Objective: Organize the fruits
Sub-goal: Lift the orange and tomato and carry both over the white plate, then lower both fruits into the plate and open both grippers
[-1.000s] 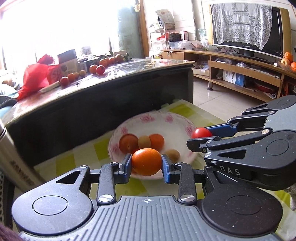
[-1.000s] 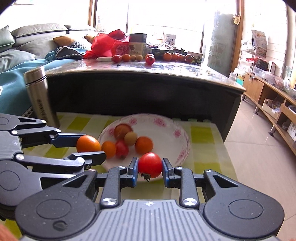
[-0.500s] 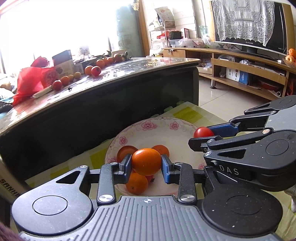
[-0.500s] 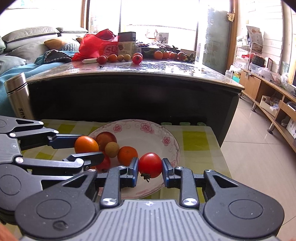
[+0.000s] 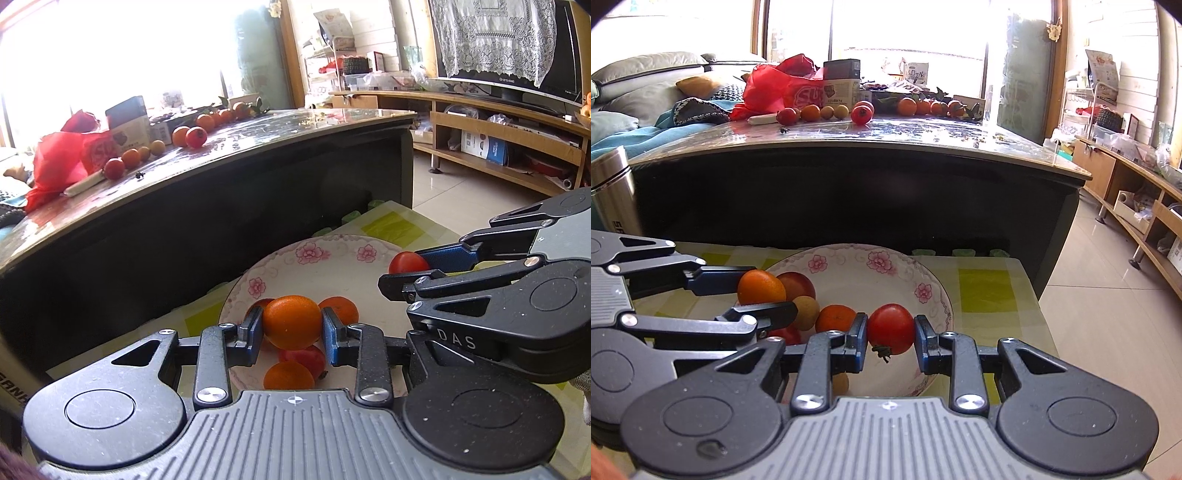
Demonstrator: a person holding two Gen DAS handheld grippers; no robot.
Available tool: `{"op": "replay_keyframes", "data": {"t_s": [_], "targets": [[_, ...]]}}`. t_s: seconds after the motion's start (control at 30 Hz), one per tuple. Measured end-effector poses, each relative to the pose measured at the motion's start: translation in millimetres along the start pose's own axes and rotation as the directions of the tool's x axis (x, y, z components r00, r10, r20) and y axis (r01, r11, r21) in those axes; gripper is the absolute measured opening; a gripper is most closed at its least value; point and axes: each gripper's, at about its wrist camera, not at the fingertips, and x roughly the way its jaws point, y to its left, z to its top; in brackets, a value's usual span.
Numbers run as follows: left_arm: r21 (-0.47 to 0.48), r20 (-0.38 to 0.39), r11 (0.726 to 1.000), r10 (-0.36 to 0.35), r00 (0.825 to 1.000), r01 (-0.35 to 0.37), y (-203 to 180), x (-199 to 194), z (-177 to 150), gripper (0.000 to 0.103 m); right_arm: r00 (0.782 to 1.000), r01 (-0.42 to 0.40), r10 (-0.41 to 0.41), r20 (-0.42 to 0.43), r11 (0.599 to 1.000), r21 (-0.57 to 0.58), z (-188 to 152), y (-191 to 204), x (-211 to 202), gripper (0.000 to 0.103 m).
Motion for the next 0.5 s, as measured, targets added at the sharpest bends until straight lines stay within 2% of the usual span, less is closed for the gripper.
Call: {"op": "replay_keyframes", "data": {"t_s": [0.5], "targets": [[0.0,-0.022,1.0,0.016,1.0,-0.016,3.8,21.6,-2.5,0.04,0.999,-0.027,0.027,-0.021,0.999,0.022,-2.3,-4.7,26.6,0.034]]}}
